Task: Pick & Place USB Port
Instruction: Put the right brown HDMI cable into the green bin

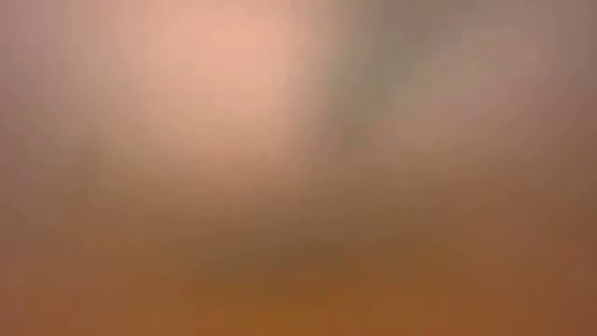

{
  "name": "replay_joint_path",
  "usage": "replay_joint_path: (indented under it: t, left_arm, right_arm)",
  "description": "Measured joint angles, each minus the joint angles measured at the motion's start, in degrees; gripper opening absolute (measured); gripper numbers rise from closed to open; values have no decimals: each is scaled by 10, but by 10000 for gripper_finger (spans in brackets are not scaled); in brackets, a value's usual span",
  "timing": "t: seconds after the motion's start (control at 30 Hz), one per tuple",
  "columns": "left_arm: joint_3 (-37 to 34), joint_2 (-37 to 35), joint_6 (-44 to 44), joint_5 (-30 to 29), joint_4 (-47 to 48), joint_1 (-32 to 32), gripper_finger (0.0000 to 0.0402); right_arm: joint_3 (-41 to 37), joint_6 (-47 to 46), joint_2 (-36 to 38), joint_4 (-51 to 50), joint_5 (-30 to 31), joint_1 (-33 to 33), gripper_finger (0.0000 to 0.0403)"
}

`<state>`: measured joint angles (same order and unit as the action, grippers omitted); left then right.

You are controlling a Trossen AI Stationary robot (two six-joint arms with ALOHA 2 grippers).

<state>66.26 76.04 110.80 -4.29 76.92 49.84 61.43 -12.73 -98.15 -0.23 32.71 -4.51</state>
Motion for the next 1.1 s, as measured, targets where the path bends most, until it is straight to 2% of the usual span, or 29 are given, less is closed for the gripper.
replay_joint_path:
  t: [0.17, 0.33, 0.43, 0.63, 0.87, 1.1]
  left_arm:
    - [0, 49, 128, 9, -66, 90, 7]
    - [0, 79, 257, 17, -72, 172, 7]
    - [0, 99, 269, 34, -56, 186, 7]
    - [0, 123, 263, 32, -19, 180, 7]
    - [0, 123, 274, 79, -25, 190, 7]
    - [-37, 123, 273, 84, -78, 190, 7]
  right_arm:
    - [0, 4, 0, 12, 1, 0, 130]
    - [0, 4, 0, 18, 0, -1, 130]
    - [0, 4, 0, 19, 0, -1, 130]
    - [0, 4, 0, 22, 0, -1, 130]
    - [0, 13, 0, 22, 0, -1, 130]
    - [-19, 13, 0, 42, 0, -1, 130]
